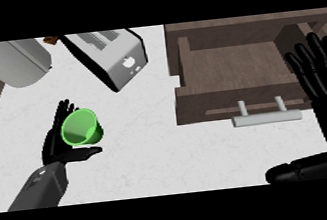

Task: Pick up the cup, place it into the drawer and close the drawer

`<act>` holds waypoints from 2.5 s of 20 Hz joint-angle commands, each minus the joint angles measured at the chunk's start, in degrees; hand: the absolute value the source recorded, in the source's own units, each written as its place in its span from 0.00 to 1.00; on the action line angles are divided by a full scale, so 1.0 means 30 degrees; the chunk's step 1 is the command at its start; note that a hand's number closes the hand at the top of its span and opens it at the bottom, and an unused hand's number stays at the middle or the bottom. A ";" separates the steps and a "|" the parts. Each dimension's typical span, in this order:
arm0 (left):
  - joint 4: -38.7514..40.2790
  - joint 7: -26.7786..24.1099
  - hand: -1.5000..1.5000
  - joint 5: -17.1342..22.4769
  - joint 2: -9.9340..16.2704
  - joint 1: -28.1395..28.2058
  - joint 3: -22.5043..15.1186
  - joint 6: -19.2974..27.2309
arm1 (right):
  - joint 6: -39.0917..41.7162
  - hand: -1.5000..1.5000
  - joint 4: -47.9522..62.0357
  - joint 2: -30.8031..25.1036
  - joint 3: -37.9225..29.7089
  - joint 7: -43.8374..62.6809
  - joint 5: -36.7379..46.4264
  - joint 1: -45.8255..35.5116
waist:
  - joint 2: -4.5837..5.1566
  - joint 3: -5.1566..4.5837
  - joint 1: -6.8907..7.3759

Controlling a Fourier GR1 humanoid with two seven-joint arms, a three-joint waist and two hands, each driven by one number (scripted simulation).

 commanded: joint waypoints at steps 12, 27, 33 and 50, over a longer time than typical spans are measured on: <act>-0.1074 -0.3193 1.00 -0.0063 -0.0369 0.0440 -0.0345 -0.2375 | -0.0100 0.00 0.0248 0.0065 0.0049 -0.0013 0.0192 -0.0481 | 0.0012 0.0000 0.0075; -0.6533 -0.3682 1.00 0.1246 -0.2095 0.2970 -0.0234 0.0569 | 0.0273 0.00 0.0179 -0.0651 -0.1070 0.0403 -0.0693 -0.0490 | -0.0166 0.0045 0.0427; -1.1864 0.0095 1.00 0.1512 -0.2085 0.3584 -0.1793 0.0321 | 0.0447 0.00 0.0525 -0.0496 -0.1209 -0.0455 -0.0511 0.0443 | -0.0223 0.0068 0.0573; -2.3016 1.1069 1.00 0.2895 -0.4581 0.1042 -0.5871 0.6926 | -0.0284 0.00 -0.1281 -0.0353 -0.0638 0.1264 -0.0007 0.0369 | -0.0130 0.0037 0.0275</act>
